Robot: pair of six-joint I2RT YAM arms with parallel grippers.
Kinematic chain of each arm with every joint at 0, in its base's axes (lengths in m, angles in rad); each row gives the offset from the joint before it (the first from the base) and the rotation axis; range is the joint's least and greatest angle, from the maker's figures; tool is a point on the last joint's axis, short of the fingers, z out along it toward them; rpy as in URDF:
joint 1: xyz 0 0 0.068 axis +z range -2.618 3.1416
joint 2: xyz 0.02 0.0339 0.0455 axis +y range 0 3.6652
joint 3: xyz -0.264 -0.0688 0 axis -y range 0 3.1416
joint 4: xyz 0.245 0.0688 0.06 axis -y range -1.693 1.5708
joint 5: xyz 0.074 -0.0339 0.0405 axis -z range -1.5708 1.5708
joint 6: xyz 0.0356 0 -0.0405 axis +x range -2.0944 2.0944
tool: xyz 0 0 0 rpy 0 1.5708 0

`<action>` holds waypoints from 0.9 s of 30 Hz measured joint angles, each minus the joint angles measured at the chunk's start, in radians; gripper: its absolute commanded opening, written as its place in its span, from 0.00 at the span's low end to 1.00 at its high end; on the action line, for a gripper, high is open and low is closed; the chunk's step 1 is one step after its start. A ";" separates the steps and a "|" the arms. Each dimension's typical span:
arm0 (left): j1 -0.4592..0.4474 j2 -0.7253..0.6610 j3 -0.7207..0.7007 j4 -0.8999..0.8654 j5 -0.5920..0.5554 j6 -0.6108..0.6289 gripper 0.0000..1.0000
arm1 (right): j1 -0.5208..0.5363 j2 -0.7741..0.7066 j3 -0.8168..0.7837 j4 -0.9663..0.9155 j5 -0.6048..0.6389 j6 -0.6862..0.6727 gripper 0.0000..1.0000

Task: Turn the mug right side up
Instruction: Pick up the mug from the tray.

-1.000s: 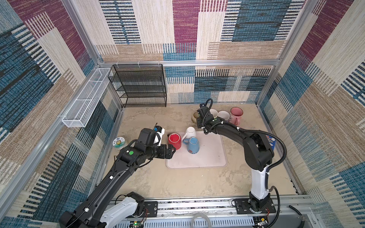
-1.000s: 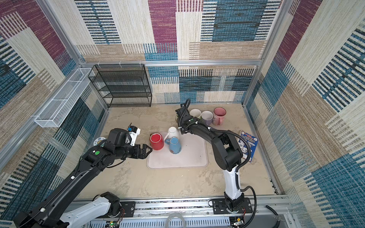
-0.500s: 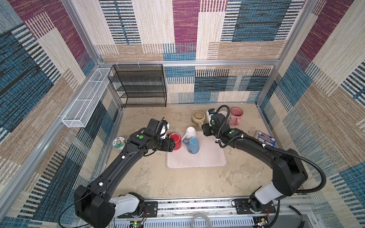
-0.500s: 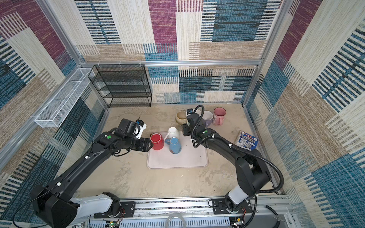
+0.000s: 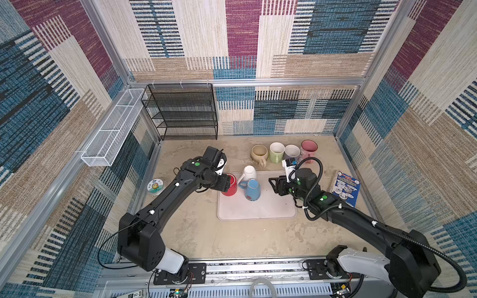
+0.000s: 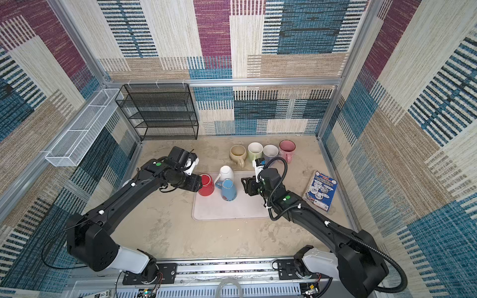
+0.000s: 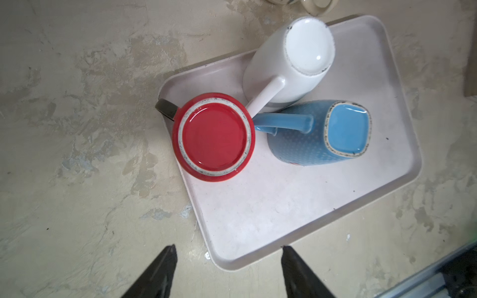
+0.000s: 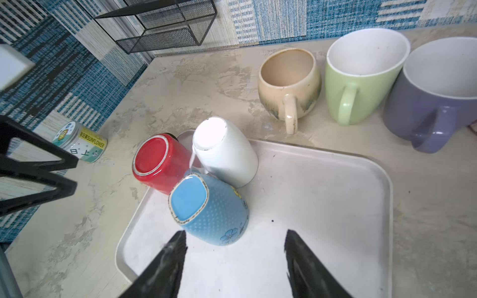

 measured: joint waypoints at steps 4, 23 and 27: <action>-0.002 0.050 0.040 -0.011 -0.006 0.021 0.64 | 0.000 -0.034 -0.061 0.058 -0.035 0.024 0.65; -0.036 0.307 0.313 -0.070 -0.023 0.114 0.55 | -0.001 -0.099 -0.166 0.192 -0.062 0.058 0.60; -0.045 0.362 0.382 -0.074 -0.016 0.150 0.54 | -0.001 -0.115 -0.183 0.208 -0.068 0.062 0.59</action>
